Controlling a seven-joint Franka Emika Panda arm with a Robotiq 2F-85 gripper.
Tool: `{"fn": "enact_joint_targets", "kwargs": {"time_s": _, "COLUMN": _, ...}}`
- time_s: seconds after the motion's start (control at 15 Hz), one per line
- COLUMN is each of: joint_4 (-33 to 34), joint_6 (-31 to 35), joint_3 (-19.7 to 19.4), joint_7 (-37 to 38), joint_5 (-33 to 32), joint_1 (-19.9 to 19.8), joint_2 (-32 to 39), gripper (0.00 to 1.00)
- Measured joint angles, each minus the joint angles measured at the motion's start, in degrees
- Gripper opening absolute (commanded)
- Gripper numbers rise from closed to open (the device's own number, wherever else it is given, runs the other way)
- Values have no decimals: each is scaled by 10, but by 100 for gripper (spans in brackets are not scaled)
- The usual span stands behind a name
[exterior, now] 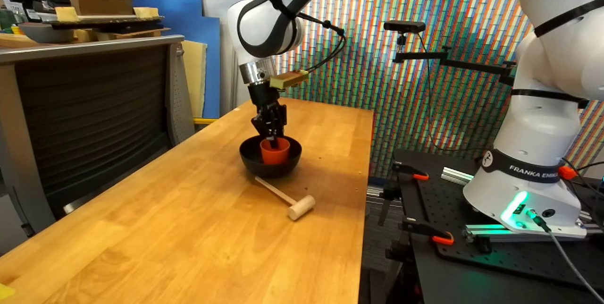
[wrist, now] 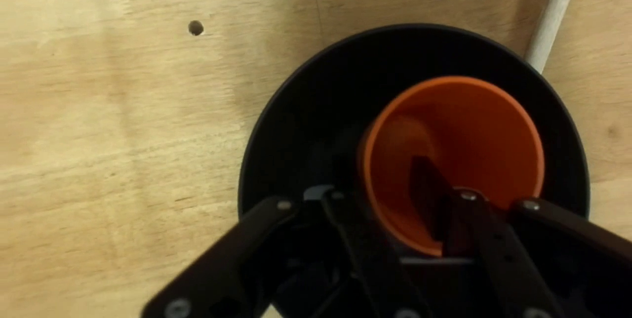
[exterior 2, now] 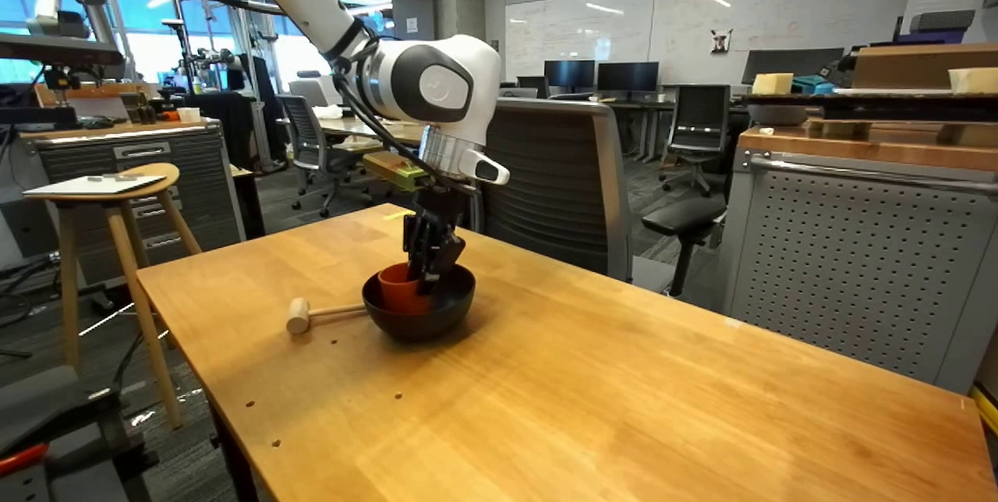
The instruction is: Put the orange cup in the black bowl
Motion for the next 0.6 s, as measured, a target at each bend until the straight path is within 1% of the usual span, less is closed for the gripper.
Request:
{"fn": "enact_joint_targets", "kwargs": {"time_s": 0.13, "joint_4": 1, "joint_6": 2, "joint_3": 0, "joint_7": 0, "joint_5": -6, "joint_1": 2, "joint_2": -18, "gripper": 84}}
{"fn": "enact_joint_targets", "kwargs": {"time_s": 0.27, "joint_4": -5, "joint_6": 3, "joint_3": 0, "joint_7": 0, "joint_5": -17, "joint_1": 5, "joint_2": -52, "gripper": 98}}
{"fn": "enact_joint_targets", "kwargs": {"time_s": 0.33, "joint_4": -11, "joint_6": 3, "joint_3": 0, "joint_7": 0, "joint_5": -28, "joint_1": 6, "joint_2": -75, "gripper": 100}}
{"fn": "enact_joint_targets", "kwargs": {"time_s": 0.6, "joint_4": -55, "joint_6": 3, "joint_3": 0, "joint_7": 0, "joint_5": -66, "joint_1": 11, "joint_2": -186, "gripper": 100}}
